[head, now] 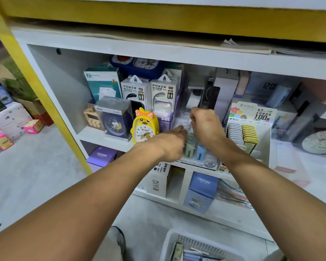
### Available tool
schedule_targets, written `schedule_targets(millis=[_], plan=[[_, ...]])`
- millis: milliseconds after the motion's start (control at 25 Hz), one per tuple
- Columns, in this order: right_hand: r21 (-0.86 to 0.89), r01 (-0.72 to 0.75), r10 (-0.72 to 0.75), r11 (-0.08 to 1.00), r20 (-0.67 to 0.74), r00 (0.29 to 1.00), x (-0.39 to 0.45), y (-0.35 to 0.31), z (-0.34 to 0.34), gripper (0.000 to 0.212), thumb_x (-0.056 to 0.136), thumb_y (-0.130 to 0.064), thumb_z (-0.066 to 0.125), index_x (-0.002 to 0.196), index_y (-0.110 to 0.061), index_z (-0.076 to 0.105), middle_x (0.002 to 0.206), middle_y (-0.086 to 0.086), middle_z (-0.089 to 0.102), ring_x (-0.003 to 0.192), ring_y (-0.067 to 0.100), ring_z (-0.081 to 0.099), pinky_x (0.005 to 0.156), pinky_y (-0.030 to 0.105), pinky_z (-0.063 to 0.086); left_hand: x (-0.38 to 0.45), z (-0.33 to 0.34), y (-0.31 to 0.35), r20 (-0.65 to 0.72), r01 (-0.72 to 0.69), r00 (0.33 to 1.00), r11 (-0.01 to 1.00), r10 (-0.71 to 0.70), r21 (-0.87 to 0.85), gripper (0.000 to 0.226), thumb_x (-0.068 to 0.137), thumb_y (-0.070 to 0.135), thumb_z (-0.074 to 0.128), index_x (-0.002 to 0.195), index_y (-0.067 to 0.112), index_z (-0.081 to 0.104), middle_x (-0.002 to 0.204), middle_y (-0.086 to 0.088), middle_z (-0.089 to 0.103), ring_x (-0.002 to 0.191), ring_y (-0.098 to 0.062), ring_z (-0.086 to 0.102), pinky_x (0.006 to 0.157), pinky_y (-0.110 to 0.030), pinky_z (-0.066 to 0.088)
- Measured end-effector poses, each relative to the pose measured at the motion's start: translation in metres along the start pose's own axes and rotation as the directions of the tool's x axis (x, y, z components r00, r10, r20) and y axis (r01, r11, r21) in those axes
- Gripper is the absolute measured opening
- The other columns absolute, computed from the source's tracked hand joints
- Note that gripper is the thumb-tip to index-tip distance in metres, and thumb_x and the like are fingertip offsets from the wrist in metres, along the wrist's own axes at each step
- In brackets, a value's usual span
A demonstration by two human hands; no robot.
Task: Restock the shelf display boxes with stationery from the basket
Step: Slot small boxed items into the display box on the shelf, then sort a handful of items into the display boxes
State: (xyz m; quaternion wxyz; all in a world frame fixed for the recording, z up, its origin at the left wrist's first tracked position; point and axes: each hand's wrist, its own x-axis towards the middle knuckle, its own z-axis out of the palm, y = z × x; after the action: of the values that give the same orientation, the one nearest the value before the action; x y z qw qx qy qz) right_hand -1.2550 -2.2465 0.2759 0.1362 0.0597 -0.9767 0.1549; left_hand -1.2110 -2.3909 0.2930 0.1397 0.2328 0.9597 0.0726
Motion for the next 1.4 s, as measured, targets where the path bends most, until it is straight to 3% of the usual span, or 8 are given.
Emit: schedule_targets(millis=[320, 520, 720, 800, 920, 1040, 1240, 1400], plan=[[-0.017, 0.016, -0.013, 1.000, 0.165, 0.986, 0.012, 0.000, 0.011, 0.048, 0.084, 0.009, 0.060, 0.124, -0.016, 0.068, 0.123, 0.016, 0.066, 0.109, 0.033, 0.065, 0.098, 0.043, 0.053, 0.000, -0.006, 0.006, 0.011, 0.035, 0.999, 0.999, -0.035, 0.006, 0.063, 0.093, 0.003, 0.042, 0.153, 0.010, 0.027, 0.165, -0.006, 0.014, 0.146, -0.027, 0.029, 0.112, -0.034, 0.031], [0.074, 0.033, -0.033, 0.997, 0.007, 0.999, 0.001, -0.003, -0.014, 0.058, 0.082, 0.011, 0.052, 0.132, -0.017, 0.064, 0.121, 0.013, 0.060, 0.110, 0.033, 0.060, 0.097, 0.043, 0.052, -0.004, -0.009, 0.007, 0.032, 0.058, 0.998, 0.998, -0.058, 0.000, 0.058, 0.091, 0.001, 0.043, 0.148, 0.005, 0.035, 0.156, -0.013, 0.031, 0.138, -0.032, 0.040, 0.110, -0.040, 0.037], [0.306, 0.042, -0.018, 0.951, -0.081, 0.997, -0.058, -0.007, -0.051, 0.038, 0.084, 0.006, 0.053, 0.107, -0.014, 0.075, 0.099, 0.004, 0.071, 0.093, 0.022, 0.065, 0.086, 0.034, 0.054, -0.029, -0.004, 0.025, -0.355, 0.055, 0.934, 0.998, -0.047, 0.013, 0.026, 0.082, 0.007, 0.052, 0.107, 0.008, 0.060, 0.115, -0.017, 0.059, 0.104, -0.037, 0.060, 0.075, -0.038, 0.049], [0.291, 0.005, 0.003, 0.957, -0.029, 1.000, -0.098, 0.001, -0.050, 0.031, 0.084, -0.003, 0.054, 0.095, -0.022, 0.075, 0.092, 0.000, 0.074, 0.087, 0.020, 0.065, 0.079, 0.030, 0.053, -0.043, 0.013, 0.044, -0.361, 0.016, 0.932, 1.000, -0.022, -0.018, 0.020, 0.080, 0.011, 0.052, 0.097, 0.013, 0.061, 0.105, -0.017, 0.065, 0.096, -0.037, 0.062, 0.066, -0.034, 0.042], [0.180, -0.020, -0.027, 0.984, 0.253, 0.967, -0.154, 0.025, -0.021, 0.026, 0.082, -0.007, 0.055, 0.095, -0.019, 0.074, 0.097, 0.007, 0.075, 0.094, 0.027, 0.067, 0.080, 0.035, 0.054, -0.048, 0.059, 0.062, -0.016, -0.097, 0.995, 0.995, 0.097, 0.009, 0.012, 0.081, 0.009, 0.052, 0.090, 0.011, 0.060, 0.099, -0.016, 0.070, 0.086, -0.031, 0.064, 0.067, -0.034, 0.050], [0.047, -0.065, 0.024, 0.997, 0.604, 0.797, -0.225, 0.061, 0.040, 0.029, 0.086, -0.006, 0.057, 0.106, -0.018, 0.073, 0.111, 0.007, 0.072, 0.106, 0.026, 0.065, 0.089, 0.036, 0.054, -0.045, 0.139, 0.078, 0.412, -0.201, 0.896, 0.978, 0.164, 0.048, 0.024, 0.083, 0.008, 0.053, 0.103, 0.007, 0.066, 0.106, -0.014, 0.070, 0.094, -0.031, 0.068, 0.082, -0.043, 0.057], [-0.082, -0.230, 0.199, 0.970, 0.815, 0.545, -0.332, 0.127, 0.141, 0.036, 0.087, -0.006, 0.057, 0.123, -0.010, 0.061, 0.125, 0.013, 0.063, 0.108, 0.029, 0.061, 0.084, 0.031, 0.051, -0.054, 0.282, 0.092, 0.575, -0.145, 0.810, 0.989, 0.114, 0.008, 0.026, 0.087, 0.018, 0.065, 0.108, 0.004, 0.063, 0.107, -0.017, 0.065, 0.091, -0.030, 0.062, 0.070, -0.033, 0.048], [-0.160, -0.252, 0.268, 0.954, 0.829, 0.492, -0.389, 0.159, 0.189, 0.057, 0.088, -0.009, 0.058, 0.142, -0.008, 0.042, 0.144, 0.014, 0.045, 0.129, 0.033, 0.049, 0.098, 0.038, 0.045, -0.071, 0.372, 0.077, 0.625, -0.107, 0.777, 0.994, 0.068, 0.025, 0.048, 0.081, 0.020, 0.072, 0.122, 0.002, 0.053, 0.122, -0.019, 0.058, 0.114, -0.034, 0.057, 0.089, -0.038, 0.052]])
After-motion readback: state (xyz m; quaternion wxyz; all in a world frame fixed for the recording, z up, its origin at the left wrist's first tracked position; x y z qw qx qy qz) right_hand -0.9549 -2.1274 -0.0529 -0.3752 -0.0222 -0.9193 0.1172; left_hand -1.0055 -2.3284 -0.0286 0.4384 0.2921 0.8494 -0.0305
